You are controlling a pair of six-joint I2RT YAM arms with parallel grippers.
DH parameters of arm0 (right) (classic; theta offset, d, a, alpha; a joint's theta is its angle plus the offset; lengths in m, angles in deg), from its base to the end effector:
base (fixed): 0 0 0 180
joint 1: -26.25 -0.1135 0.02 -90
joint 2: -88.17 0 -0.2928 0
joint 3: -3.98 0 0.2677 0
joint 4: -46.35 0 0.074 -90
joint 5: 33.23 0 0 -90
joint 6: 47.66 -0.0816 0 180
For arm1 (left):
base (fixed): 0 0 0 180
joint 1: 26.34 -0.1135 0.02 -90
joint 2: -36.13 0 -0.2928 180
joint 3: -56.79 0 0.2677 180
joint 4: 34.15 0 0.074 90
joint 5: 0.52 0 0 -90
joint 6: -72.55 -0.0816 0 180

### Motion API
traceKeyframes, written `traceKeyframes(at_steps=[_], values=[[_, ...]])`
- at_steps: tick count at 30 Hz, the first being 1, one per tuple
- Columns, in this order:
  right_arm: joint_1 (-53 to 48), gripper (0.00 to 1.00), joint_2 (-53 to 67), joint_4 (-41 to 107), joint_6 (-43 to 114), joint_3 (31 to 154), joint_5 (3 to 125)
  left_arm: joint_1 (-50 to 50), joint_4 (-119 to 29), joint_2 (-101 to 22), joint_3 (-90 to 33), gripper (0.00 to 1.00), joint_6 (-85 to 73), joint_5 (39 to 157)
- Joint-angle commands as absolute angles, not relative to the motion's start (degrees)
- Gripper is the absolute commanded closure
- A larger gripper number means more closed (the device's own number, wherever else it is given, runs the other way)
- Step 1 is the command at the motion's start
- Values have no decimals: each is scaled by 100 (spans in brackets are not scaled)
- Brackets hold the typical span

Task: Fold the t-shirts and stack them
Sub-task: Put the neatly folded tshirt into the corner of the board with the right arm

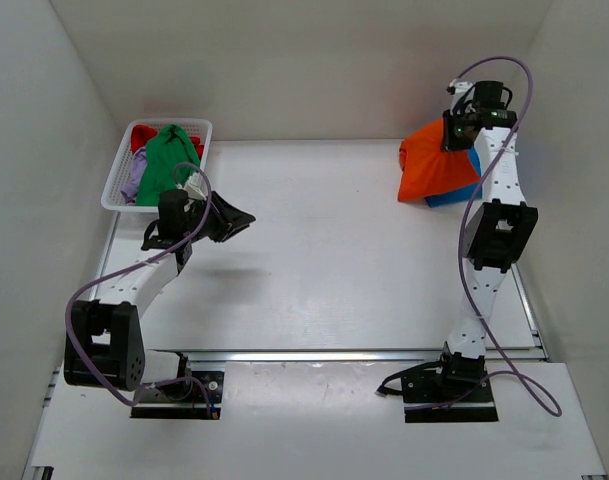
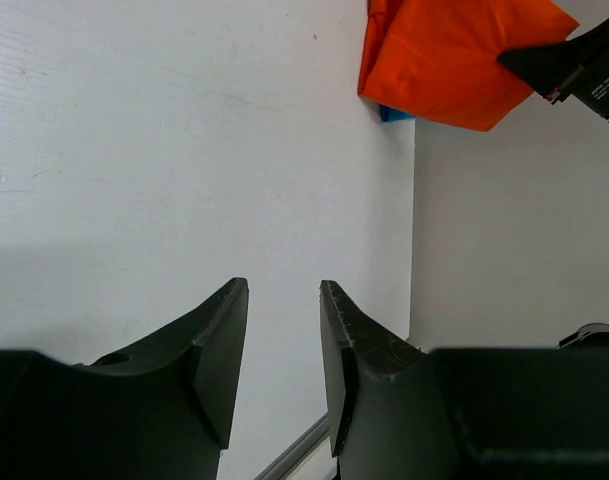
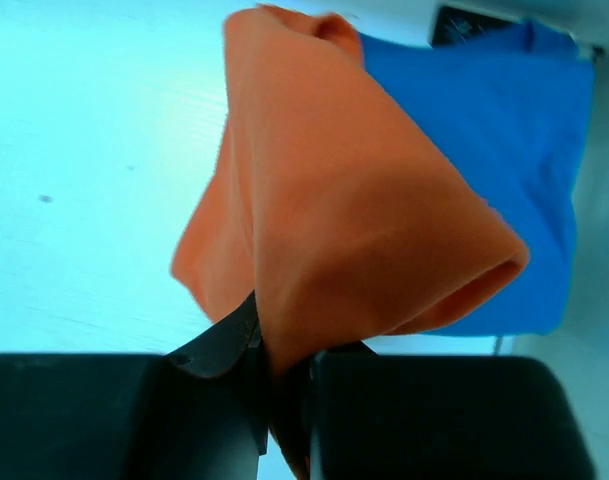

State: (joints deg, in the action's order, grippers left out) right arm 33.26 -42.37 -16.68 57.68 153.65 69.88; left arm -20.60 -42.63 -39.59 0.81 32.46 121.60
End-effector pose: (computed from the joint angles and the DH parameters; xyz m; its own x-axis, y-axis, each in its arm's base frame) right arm 0.5718 -0.0517 0.3173 -0.6522 -0.1794 -0.7365 -0.2239 0.9738 -0.0389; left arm 0.3199 -0.0758 0.2392 -0.7244 -0.5784 -0.3751 -0.0052 0.5487 -0.8360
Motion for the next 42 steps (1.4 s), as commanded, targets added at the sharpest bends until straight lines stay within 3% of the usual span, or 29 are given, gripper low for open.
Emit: traceKeyframes(at_steps=[1, 11, 36, 38, 42], values=[[3609, 100, -4366, -1573, 5922, 15457, 7145, -2063, -4332, -4007, -64, 55, 3027, 12280], [4294, 100, -4894, -1222, 5947, 15826, 7268, -1852, -4218, -4279, -29, 54, 3071, 12191], [4269, 100, -5043, 97, 6159, 15966, 5765, -1588, -4191, -4807, -125, 54, 3045, 12007], [4216, 89, -5105, 115, 6132, 15931, 5521, -1597, -4209, -4825, -134, 55, 3036, 12016], [4050, 39, -4992, 255, 6045, 15922, 4967, -1579, -4436, -4798, -283, 55, 2879, 11964]])
